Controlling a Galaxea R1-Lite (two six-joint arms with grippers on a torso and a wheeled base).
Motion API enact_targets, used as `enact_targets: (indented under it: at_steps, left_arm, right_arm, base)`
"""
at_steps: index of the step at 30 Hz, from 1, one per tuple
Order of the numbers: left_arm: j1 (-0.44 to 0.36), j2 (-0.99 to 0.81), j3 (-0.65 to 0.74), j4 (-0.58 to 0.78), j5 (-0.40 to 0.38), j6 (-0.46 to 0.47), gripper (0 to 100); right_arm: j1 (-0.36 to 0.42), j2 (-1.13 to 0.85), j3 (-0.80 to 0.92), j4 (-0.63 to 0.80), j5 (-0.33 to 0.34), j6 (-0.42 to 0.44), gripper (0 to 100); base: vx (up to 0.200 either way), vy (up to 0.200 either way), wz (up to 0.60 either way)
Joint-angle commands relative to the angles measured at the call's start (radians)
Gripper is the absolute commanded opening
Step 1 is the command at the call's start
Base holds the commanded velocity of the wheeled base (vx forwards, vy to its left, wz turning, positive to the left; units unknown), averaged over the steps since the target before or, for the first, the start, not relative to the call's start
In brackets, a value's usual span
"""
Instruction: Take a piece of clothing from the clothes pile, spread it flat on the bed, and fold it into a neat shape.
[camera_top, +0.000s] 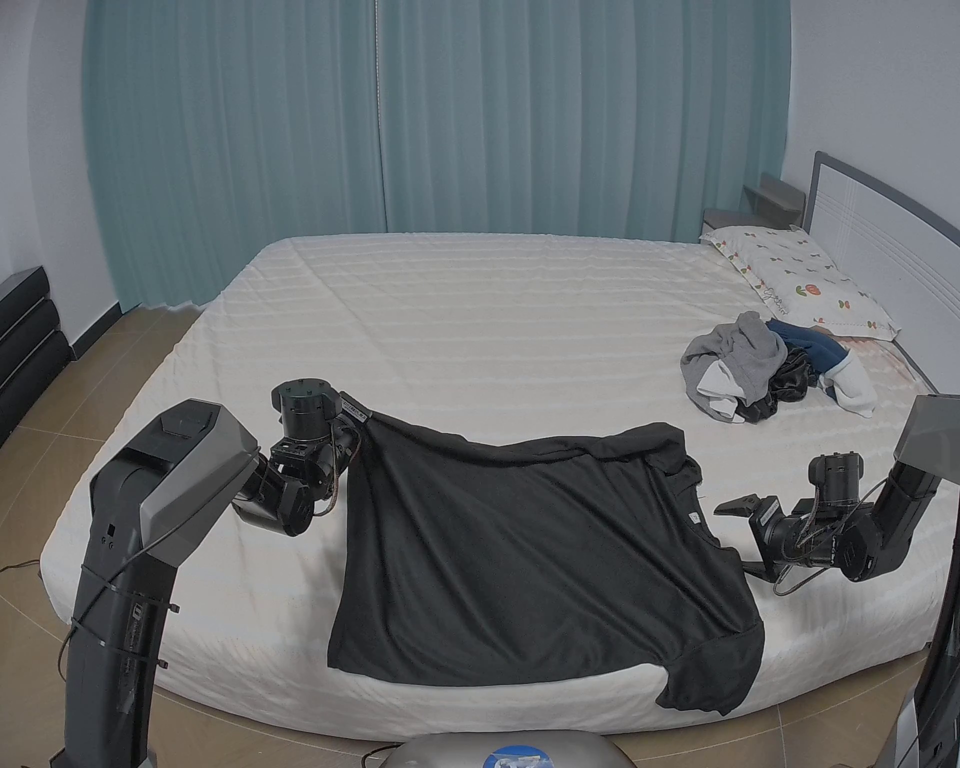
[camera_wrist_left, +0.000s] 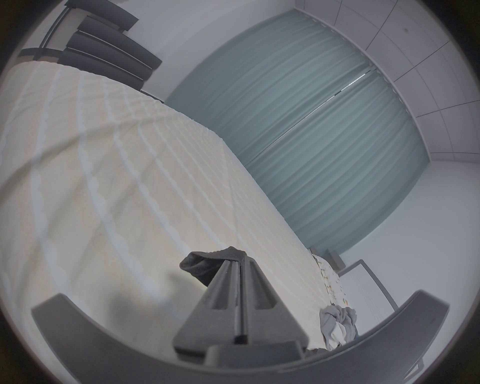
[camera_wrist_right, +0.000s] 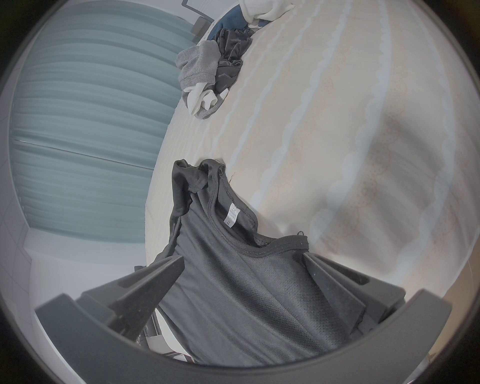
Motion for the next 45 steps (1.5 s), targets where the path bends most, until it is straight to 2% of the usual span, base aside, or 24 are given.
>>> enact_targets:
  at_steps: [1, 13, 14, 20, 24, 29, 34, 36, 37, 44, 45]
  left_arm:
    - [0.027, 0.089, -0.085, -0.008, 0.022, 0.004, 0]
    - [0.043, 0.105, -0.11, -0.004, 0.029, 0.007, 0]
    - [0.042, 0.105, -0.109, -0.004, 0.027, 0.005, 100]
    - [0.048, 0.09, -0.087, 0.021, 0.038, 0.001, 100]
    - [0.056, 0.046, -0.026, 0.047, 0.039, -0.008, 100]
    - [0.079, -0.091, 0.131, 0.048, 0.007, -0.062, 100]
    - [0.099, -0.215, 0.324, 0.044, -0.106, -0.084, 100]
    - [0.099, -0.215, 0.324, 0.044, -0.106, -0.084, 100]
    - [0.097, -0.252, 0.396, 0.045, -0.134, -0.084, 100]
    - [0.089, -0.257, 0.497, 0.048, -0.142, -0.082, 100]
    - [0.089, -0.257, 0.554, 0.041, -0.142, -0.077, 100]
  right_arm:
    - [0.0, 0.001, 0.0, 0.0, 0.0, 0.002, 100]
    - [0.002, 0.001, 0.0, 0.0, -0.001, 0.002, 100]
    - [0.0, 0.001, 0.0, 0.0, 0.0, 0.002, 100]
    - [0.002, 0.001, 0.002, 0.0, 0.0, 0.002, 100]
    - [0.0, 0.001, 0.003, 0.0, 0.0, 0.002, 100]
    - [0.0, -0.003, 0.009, 0.0, 0.0, 0.002, 100]
    - [0.0, -0.004, 0.009, 0.0, 0.0, 0.002, 100]
    - [0.0, -0.004, 0.009, 0.0, 0.0, 0.002, 100]
    - [0.0, -0.004, 0.011, -0.002, 0.002, 0.002, 100]
    - [0.0, -0.004, 0.014, -0.002, 0.0, 0.002, 100]
    - [0.0, -0.004, 0.014, -0.002, 0.0, 0.0, 100]
  base:
    - [0.0, 0.0, 0.0]
    - [0.0, 0.0, 0.0]
    - [0.0, 0.0, 0.0]
    - [0.0, 0.0, 0.0]
    - [0.0, 0.0, 0.0]
    - [0.0, 0.0, 0.0]
    - [0.0, 0.0, 0.0]
    - [0.0, 0.0, 0.0]
    - [0.0, 0.0, 0.0]
    - [-0.057, 0.0, 0.0]
    - [-0.2, 0.0, 0.0]
